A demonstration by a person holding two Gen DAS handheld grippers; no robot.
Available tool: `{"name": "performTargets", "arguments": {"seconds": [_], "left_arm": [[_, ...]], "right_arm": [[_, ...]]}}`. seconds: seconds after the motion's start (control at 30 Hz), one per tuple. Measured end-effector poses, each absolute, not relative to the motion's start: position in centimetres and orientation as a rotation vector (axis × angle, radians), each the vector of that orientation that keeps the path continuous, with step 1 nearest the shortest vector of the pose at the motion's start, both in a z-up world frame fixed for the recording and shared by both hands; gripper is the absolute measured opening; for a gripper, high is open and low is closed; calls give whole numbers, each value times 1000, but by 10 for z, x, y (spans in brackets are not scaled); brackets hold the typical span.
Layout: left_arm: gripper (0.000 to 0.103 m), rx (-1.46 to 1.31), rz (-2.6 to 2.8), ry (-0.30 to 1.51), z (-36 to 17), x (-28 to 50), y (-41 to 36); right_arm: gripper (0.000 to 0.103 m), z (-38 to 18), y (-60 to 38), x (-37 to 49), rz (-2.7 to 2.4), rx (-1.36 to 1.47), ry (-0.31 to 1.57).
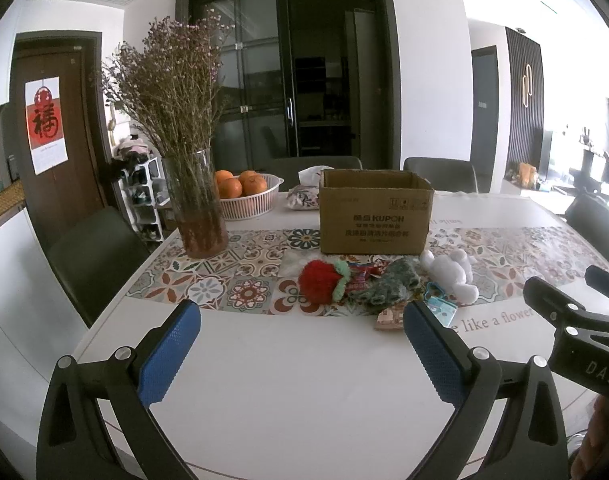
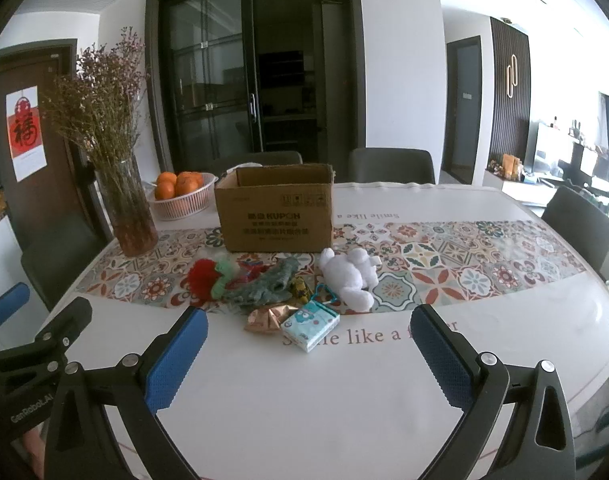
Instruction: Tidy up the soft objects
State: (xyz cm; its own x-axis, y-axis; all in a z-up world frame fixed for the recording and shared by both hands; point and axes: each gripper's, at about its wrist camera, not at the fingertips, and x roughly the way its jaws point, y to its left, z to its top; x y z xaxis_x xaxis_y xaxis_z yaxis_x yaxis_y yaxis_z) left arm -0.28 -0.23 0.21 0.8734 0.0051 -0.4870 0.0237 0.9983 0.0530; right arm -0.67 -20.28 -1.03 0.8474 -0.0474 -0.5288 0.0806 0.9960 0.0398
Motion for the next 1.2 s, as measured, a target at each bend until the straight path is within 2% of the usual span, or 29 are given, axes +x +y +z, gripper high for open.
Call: {"name": "performTargets", "arguments": {"seconds": [1.2], "left_arm": [[103, 64, -14, 520, -1, -4, -2]], "right_arm": [[103, -12, -205, -7, -76, 60, 554]]}}
